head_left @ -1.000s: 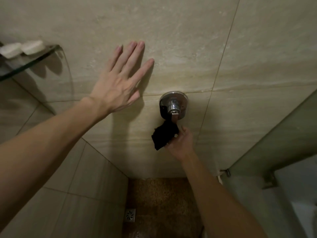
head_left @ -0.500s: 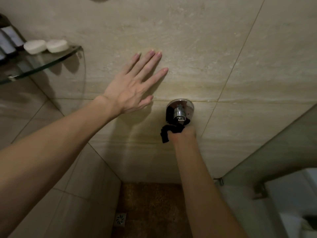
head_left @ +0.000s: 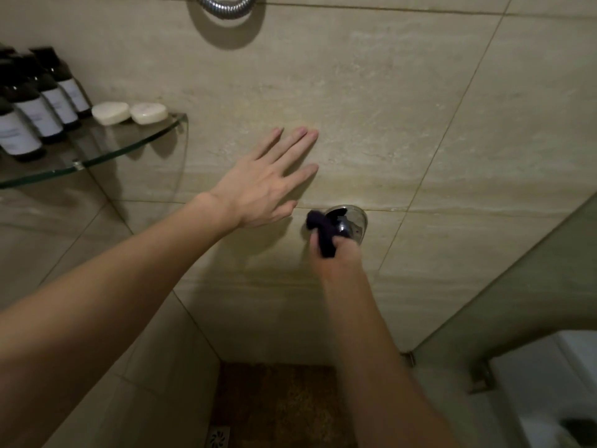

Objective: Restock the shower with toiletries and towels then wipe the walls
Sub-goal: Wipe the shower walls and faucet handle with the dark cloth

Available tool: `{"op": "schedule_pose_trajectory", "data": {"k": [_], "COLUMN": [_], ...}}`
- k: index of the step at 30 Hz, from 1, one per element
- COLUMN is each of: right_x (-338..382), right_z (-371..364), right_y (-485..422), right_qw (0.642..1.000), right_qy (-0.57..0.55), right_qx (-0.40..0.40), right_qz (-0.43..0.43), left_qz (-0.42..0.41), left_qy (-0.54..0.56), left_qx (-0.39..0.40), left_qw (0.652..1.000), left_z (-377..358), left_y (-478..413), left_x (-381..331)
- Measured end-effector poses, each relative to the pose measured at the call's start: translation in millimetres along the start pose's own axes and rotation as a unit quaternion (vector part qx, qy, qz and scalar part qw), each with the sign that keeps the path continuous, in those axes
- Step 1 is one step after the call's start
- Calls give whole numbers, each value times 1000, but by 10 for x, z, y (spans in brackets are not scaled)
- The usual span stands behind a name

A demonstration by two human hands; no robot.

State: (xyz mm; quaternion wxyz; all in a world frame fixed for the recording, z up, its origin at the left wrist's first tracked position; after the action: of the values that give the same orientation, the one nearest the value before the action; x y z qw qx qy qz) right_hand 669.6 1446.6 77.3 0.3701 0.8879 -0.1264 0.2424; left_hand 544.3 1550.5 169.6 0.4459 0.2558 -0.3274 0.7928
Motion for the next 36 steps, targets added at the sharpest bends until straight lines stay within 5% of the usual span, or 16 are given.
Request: {"op": "schedule_pose_trajectory", "data": {"k": [4,10,18,21,23,26,29,32,33,34,36], "right_x": [-357,-163,197,353,437,444,103,-328,-426,-505,-641], "right_z": [-24,-363,-708,-829,-889,-984,-1009,-1076,-1106,-1148,-1295], "right_y": [-164,-248,107,265,320,311,148,72,88,164,408], "right_qw": [974,973,982,973,905,708,528,428,449,516,702], "right_qy": [-195,-189,-186,-115,-3,286,504,605,602,565,418], "right_qx": [-32,-62,36,53,79,80,111,239,266,282,302], "right_qz": [-110,-119,-25,195,418,641,674,627,604,578,492], "left_qz": [-19,-2,13,31,53,58,40,50,60,76,107], "left_qy": [-18,-20,23,45,70,92,76,44,35,25,-2], "left_qx": [25,48,64,67,68,100,170,223,233,237,238], "left_qw": [999,999,998,996,994,989,982,972,970,968,965], "left_z": [-14,-4,-50,-1,43,85,123,222,284,361,543], "left_y": [100,138,346,471,616,950,1372,1843,1998,2149,2413], "left_x": [51,40,67,149,225,316,376,495,546,595,690]}}
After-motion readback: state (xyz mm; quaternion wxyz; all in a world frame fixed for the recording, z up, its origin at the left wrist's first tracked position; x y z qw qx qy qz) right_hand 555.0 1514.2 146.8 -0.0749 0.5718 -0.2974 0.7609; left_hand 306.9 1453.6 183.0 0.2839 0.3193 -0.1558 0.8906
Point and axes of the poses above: each hand's wrist, its own y-axis away from the middle knuckle, its own z-axis out of the back of the hand, x = y × z, the point moved 2 cm from there along -y, towards the middle knuckle, and after that the axes turned 8 degrees about -y, right-handed, at the moved point
